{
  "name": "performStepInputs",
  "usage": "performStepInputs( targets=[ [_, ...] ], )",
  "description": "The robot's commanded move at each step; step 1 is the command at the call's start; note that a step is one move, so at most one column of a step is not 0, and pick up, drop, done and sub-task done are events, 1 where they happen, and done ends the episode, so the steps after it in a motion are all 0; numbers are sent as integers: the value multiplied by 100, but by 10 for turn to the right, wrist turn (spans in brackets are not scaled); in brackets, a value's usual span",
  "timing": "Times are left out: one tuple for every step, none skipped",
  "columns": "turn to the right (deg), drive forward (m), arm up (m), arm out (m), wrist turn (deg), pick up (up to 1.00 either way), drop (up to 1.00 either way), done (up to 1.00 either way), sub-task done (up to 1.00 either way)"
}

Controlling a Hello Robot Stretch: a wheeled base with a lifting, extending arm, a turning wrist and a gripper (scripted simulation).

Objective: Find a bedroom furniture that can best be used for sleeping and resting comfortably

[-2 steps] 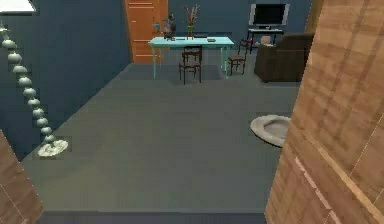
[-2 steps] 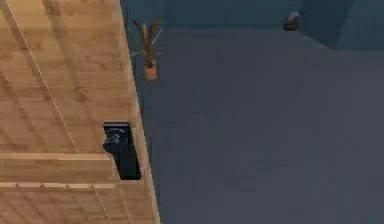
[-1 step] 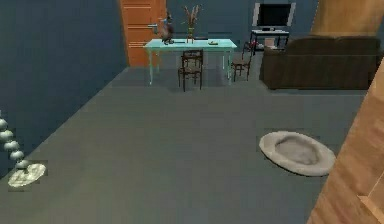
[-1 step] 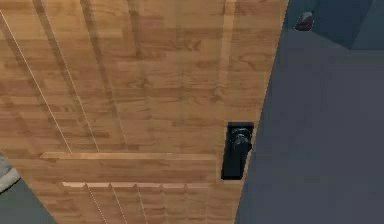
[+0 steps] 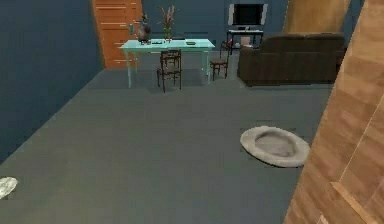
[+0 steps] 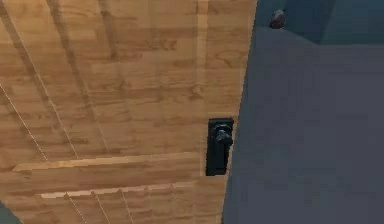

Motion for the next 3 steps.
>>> performStepInputs(
  targets=[
    [0,100,0,0,0,0,0,0,0],
    [30,0,0,0,0,0,0,0,0],
    [-60,0,0,0,0,0,0,0,0]
  ],
)
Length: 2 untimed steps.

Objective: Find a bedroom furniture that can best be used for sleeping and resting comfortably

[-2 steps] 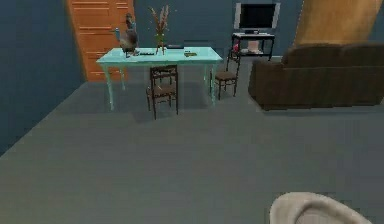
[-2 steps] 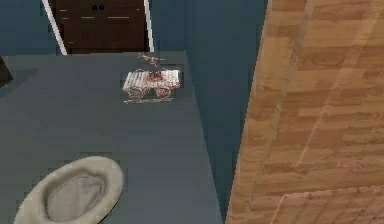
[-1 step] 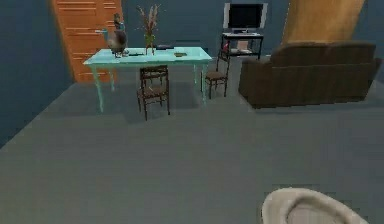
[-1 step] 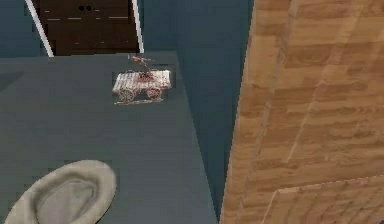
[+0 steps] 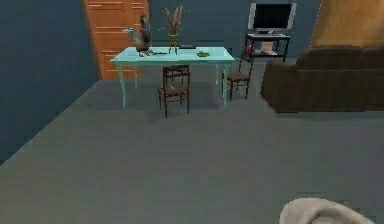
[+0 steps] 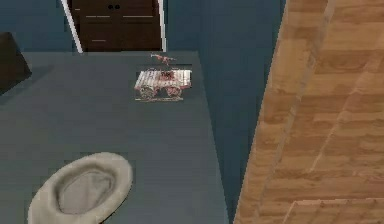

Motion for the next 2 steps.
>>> performStepInputs(
  targets=[
    [0,100,0,0,0,0,0,0,0],
    [-60,0,0,0,0,0,0,0,0]
  ],
)
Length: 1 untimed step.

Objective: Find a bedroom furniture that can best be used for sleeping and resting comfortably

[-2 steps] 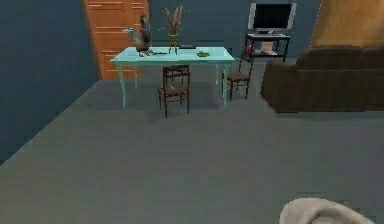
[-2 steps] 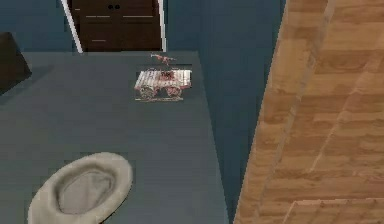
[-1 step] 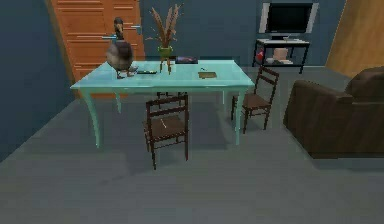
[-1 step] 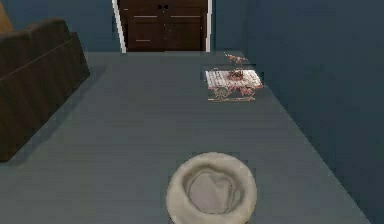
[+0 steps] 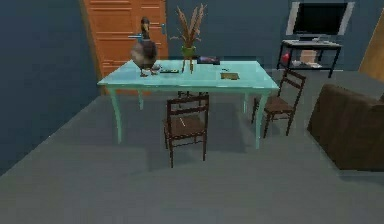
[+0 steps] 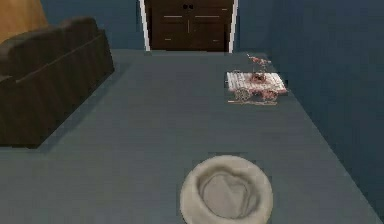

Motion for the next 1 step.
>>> performStepInputs(
  targets=[
    [0,20,0,0,0,0,0,0,0]
  ],
)
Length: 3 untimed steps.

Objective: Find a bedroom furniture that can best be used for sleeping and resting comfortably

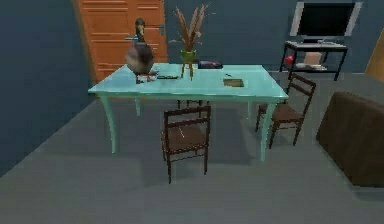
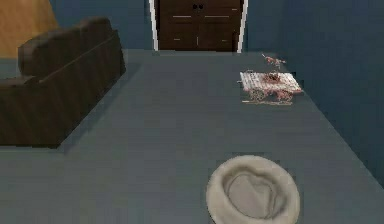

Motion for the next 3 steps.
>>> performStepInputs(
  targets=[
    [360,0,0,0,0,0,0,0,0],
    [0,5,0,0,0,0,0,0,0],
    [270,0,0,0,0,0,0,0,0]
  ],
)
